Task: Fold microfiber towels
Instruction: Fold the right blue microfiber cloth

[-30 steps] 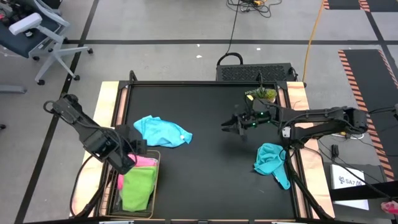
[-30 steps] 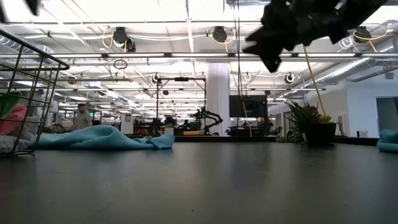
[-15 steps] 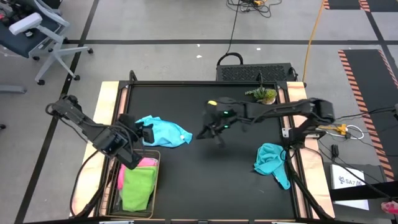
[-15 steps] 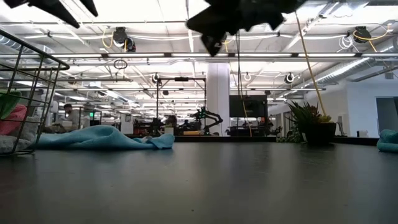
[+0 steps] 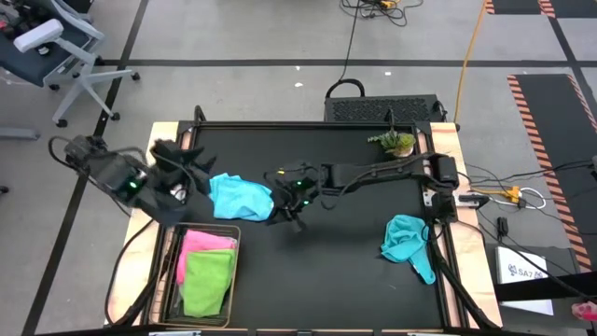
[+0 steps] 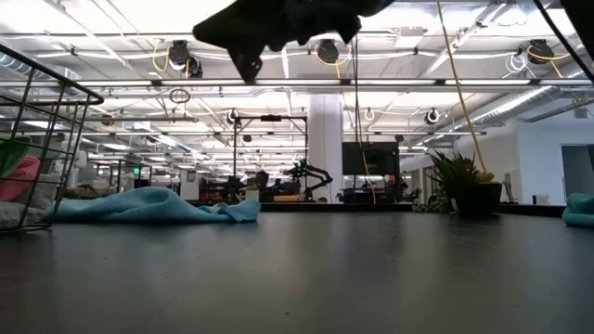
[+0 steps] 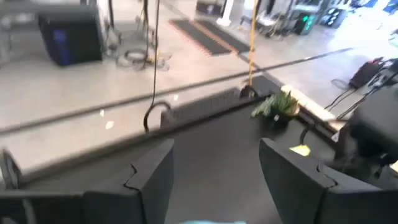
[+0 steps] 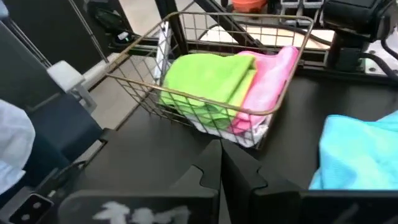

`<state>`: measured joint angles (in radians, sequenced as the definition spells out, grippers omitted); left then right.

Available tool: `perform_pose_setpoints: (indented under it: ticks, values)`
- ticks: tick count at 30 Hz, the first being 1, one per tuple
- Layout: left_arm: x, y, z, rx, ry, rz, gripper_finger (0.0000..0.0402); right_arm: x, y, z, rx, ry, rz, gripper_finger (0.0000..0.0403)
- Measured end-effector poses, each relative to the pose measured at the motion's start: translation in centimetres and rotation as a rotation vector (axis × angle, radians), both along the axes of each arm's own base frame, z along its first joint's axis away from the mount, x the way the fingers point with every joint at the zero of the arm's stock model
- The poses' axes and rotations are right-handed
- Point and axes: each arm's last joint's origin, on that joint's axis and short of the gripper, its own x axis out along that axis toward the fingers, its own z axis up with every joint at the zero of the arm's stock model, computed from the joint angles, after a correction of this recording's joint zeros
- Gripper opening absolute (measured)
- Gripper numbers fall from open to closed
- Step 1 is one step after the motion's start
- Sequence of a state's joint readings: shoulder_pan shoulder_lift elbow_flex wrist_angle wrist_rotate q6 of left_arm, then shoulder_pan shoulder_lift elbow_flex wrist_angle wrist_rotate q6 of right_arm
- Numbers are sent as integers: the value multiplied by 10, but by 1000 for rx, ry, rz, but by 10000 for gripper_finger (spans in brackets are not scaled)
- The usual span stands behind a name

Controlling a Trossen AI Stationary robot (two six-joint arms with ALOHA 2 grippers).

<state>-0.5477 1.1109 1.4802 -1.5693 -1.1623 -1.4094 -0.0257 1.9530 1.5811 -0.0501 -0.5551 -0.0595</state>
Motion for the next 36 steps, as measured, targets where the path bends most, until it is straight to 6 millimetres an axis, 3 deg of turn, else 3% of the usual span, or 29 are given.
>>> perform_pose_setpoints:
  ticks: [4,12,19,26,31,36]
  values:
    - [-13,8,13,41,-10,-21,232,4,-14,2,-63,72,-55,0]
    - [-17,13,13,52,51,-45,232,-18,-49,1,-200,290,-290,0]
    - [-13,17,13,74,96,-27,232,-40,-54,-29,-235,566,-354,0]
    - [-12,22,12,73,145,-11,232,-84,-42,-57,-215,1078,-405,0]
    - [-11,27,12,81,162,19,232,-124,-16,-58,-261,1474,-379,0]
    - [-10,32,11,87,190,46,232,-163,8,-47,-123,1512,-476,0]
